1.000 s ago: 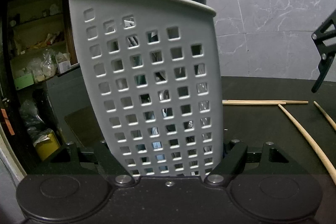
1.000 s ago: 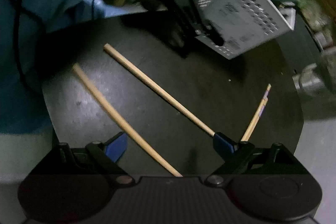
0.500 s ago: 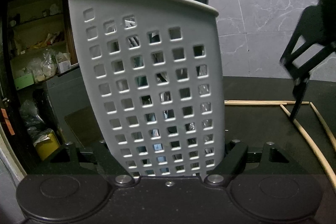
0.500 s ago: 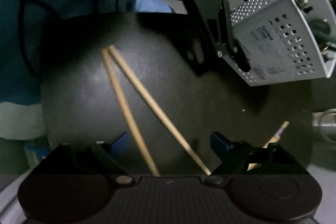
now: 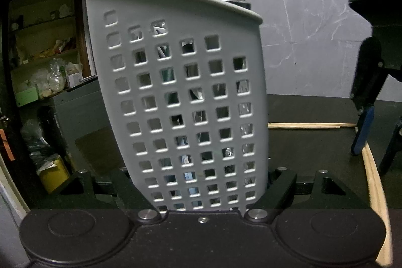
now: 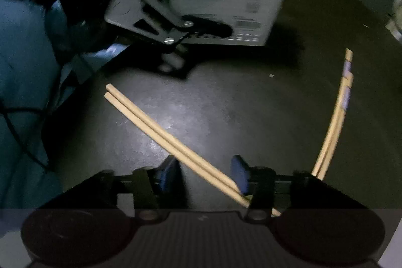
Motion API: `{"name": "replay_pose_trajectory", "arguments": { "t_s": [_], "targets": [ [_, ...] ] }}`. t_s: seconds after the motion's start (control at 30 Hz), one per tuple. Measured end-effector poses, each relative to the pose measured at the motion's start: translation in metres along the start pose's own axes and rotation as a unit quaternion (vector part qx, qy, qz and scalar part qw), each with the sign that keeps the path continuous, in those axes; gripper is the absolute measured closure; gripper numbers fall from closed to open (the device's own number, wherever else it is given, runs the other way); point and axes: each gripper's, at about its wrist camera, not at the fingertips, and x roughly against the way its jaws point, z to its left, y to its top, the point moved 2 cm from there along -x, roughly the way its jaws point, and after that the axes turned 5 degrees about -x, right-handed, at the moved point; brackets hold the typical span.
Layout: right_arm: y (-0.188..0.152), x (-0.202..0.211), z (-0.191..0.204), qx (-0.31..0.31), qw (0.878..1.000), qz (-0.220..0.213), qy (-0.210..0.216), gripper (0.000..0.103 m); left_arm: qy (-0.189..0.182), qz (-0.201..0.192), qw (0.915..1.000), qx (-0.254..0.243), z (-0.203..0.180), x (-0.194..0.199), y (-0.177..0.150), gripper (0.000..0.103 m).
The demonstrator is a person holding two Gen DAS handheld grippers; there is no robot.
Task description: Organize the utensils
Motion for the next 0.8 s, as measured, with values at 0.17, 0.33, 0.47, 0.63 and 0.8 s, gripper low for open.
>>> {"name": "replay_pose_trajectory", "arguments": {
  "t_s": [0.17,0.33,0.47,0.63,0.8],
  "targets": [
    [-0.019,0.003,0.004,-0.063,0.996,-0.053,-0.025,0.065,-0.003,-0.003,1.0,0.002,0.004,0.001,-0.002,0.023],
    [-0.031,0.009,0.006,-0.14,0.983,-0.09,-0.078,0.08,-0.007,-0.004,1.0,0.006,0.008,0.001,-0.005,0.023],
    [-0.039,0.017,0.009,-0.232,0.956,-0.092,-0.154,0.082,-0.008,-0.005,0.9999,0.007,0.008,0.0,-0.007,0.023],
    [-0.036,0.013,0.025,-0.287,0.934,-0.116,-0.177,0.087,-0.008,-0.003,0.9999,0.006,0.007,-0.003,-0.008,0.023],
    [-0.013,0.006,0.028,-0.32,0.925,-0.134,-0.154,0.088,-0.007,-0.003,1.0,0.005,0.006,-0.004,-0.008,0.023]
  ]
}}
